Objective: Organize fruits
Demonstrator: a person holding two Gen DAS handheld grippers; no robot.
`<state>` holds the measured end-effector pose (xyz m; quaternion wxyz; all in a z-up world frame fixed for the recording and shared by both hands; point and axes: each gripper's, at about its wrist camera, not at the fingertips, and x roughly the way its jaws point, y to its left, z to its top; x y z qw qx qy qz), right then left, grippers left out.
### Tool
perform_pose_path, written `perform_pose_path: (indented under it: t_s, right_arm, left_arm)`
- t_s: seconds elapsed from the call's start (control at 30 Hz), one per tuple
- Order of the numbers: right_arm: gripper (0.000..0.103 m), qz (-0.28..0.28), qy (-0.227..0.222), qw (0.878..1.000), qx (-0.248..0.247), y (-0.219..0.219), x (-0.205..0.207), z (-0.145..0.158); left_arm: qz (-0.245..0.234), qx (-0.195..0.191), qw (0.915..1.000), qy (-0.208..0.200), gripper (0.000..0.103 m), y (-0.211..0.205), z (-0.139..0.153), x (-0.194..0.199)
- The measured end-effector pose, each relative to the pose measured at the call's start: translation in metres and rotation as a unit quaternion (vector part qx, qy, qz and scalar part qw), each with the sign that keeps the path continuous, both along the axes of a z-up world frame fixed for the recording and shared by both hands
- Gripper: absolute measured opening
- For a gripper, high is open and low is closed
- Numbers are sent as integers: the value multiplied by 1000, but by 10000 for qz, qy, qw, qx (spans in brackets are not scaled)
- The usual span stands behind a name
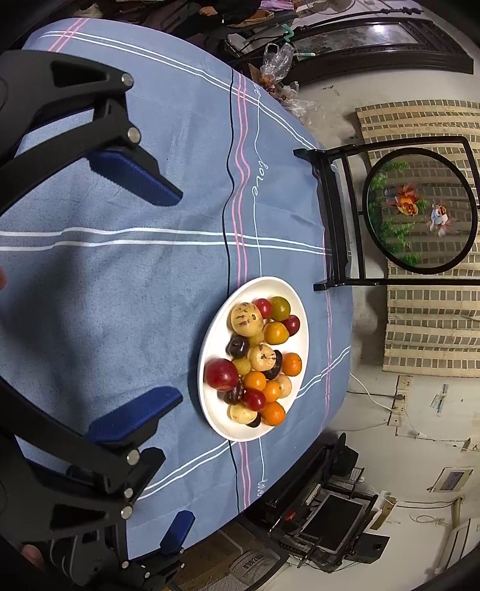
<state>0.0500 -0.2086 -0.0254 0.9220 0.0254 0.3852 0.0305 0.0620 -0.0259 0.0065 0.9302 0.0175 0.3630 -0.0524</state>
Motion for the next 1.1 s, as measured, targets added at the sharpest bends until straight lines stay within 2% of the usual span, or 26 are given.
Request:
perform_pose_path:
  t_s: [0.17,1.1]
  right_arm:
    - [102,45,8,10000,13,3,0,0]
    - [102,96,98,9999,18,9,1,-3]
  left_arm:
    - [28,147,9999,7,101,-3,-4,1]
    - [7,-136,9997,184,101,4,-5,4]
